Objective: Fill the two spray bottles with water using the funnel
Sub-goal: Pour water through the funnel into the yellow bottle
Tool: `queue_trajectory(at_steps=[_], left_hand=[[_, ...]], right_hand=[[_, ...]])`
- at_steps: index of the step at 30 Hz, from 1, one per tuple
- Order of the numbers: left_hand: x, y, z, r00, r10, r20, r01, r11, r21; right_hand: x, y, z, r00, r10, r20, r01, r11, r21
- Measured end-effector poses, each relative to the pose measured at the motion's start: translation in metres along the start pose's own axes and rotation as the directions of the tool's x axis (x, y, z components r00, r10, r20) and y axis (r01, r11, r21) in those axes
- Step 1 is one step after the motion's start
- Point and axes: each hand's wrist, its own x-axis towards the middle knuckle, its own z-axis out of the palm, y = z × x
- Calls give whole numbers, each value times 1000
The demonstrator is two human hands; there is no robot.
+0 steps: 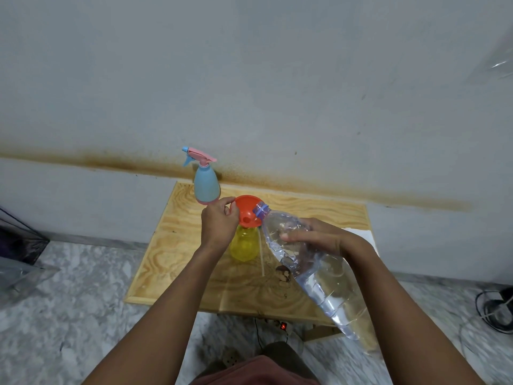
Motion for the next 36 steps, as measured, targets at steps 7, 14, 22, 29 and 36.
queue_trajectory(at_steps=[7,14,22,29,36], left_hand=[[2,0,1,1000,-13,3,13,1000,0],[2,0,1,1000,-15,6,15,1000,-3],[3,0,3,1000,-31,-3,31,999,-22],[3,2,4,1000,-29,6,29,1000,-2],[3,2,3,999,-35,-5,35,999,-3]], right_hand=[[2,-2,0,973,-194,-128,196,981,5],[0,14,-12,789,-332,-517,410,911,40],[29,11,-21,516,-252,-819,471,882,26],[68,6,-19,436,-30,-900,494,843,211],[85,0,-22,427,19,-904,488,837,248]])
